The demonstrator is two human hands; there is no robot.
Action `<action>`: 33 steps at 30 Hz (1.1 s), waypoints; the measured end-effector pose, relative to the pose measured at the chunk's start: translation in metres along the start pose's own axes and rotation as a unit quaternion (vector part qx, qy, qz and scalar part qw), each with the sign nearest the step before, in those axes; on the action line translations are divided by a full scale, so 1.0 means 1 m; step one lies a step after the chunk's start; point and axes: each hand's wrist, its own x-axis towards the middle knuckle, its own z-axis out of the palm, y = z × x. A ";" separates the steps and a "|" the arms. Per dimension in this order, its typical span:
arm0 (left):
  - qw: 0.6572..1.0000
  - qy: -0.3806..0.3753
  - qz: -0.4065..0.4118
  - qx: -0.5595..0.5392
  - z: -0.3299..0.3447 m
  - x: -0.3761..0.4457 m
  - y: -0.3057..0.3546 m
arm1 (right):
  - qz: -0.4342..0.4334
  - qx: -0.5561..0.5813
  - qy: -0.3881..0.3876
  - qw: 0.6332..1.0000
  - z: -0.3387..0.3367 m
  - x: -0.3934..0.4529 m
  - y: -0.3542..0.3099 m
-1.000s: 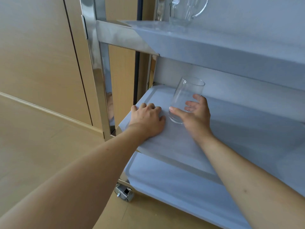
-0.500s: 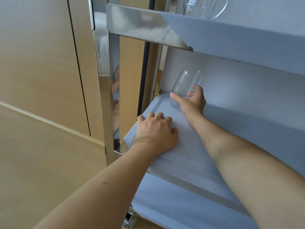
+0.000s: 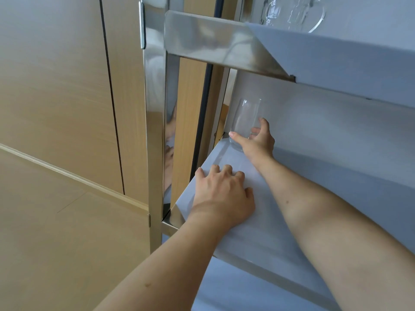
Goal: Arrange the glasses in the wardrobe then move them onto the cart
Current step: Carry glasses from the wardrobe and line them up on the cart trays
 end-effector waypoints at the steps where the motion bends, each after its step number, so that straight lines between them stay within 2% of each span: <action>1: 1.000 -0.001 0.000 -0.002 0.000 0.000 0.000 | 0.002 -0.006 -0.001 1.000 0.001 0.000 0.000; 10: 1.000 -0.005 0.001 -0.001 0.000 0.000 -0.001 | 0.060 -0.094 -0.026 0.993 -0.011 -0.015 -0.005; 24: 0.999 -0.031 -0.008 0.020 -0.010 -0.004 0.005 | -0.041 -0.301 -0.117 0.946 -0.099 -0.089 0.003; 30: 0.999 -0.003 0.017 0.038 -0.017 -0.009 0.008 | -0.071 -0.295 -0.131 0.944 -0.115 -0.132 -0.004; 33: 0.998 -0.022 0.026 0.044 -0.023 -0.015 0.011 | -0.044 -0.290 -0.133 0.947 -0.128 -0.150 -0.008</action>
